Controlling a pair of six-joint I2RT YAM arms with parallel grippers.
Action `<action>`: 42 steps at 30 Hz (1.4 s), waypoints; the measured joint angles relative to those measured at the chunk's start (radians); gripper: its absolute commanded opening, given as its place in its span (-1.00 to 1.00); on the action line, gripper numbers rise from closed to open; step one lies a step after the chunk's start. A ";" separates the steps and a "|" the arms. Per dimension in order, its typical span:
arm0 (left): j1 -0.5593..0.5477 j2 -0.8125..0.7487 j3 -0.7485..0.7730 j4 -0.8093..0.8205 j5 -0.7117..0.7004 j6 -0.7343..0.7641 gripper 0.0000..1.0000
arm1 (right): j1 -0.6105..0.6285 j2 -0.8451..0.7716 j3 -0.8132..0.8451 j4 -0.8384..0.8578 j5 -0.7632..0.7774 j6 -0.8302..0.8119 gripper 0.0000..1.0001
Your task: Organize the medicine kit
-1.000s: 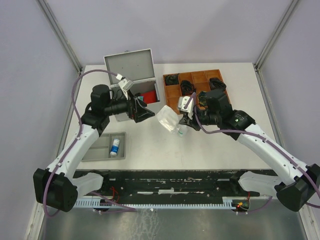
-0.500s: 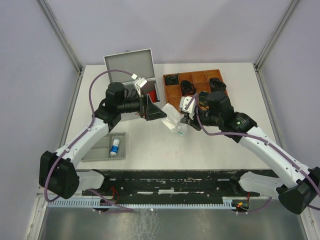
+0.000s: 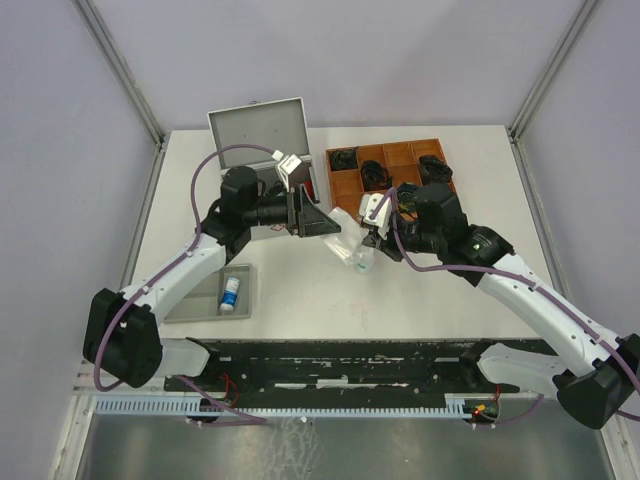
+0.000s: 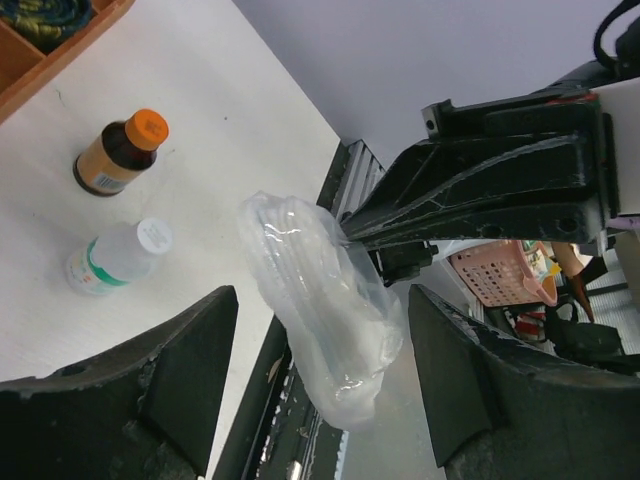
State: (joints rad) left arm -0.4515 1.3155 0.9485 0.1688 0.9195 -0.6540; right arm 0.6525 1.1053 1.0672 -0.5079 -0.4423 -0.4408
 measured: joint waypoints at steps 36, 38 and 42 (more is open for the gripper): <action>0.066 -0.024 0.072 -0.217 -0.184 0.157 -0.81 | -0.082 -0.036 -0.019 0.014 0.014 0.052 0.46; 0.077 -0.024 0.128 -0.300 -0.267 0.241 -0.81 | -0.096 -0.050 -0.019 0.014 0.006 0.055 0.46; 0.095 -0.019 0.234 -0.422 -0.439 0.416 -0.81 | -0.103 -0.069 -0.019 0.013 -0.013 0.055 0.48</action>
State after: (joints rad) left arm -0.3569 1.2961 1.1824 -0.2527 0.4805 -0.2382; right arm 0.5491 1.0367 1.0485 -0.4946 -0.4553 -0.3855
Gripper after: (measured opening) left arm 0.164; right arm 0.735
